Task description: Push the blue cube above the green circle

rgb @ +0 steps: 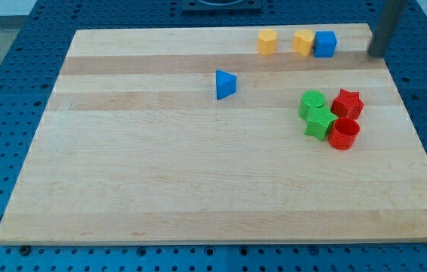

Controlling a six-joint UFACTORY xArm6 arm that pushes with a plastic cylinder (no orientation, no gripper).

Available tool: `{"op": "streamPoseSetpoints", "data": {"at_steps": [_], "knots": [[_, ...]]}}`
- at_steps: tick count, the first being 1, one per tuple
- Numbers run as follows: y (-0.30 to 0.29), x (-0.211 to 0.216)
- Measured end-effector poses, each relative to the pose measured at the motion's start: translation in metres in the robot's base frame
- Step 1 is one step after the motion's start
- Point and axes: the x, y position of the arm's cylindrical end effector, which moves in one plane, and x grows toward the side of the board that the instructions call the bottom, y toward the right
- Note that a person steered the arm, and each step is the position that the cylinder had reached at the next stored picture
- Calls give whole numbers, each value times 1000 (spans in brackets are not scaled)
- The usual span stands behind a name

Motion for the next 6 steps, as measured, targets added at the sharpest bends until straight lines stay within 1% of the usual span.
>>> {"op": "streamPoseSetpoints", "data": {"at_steps": [1,2,3,5,6], "knots": [[-19,-59],[-100,-41],[-128,6],[-145,94],[-143,108]]}}
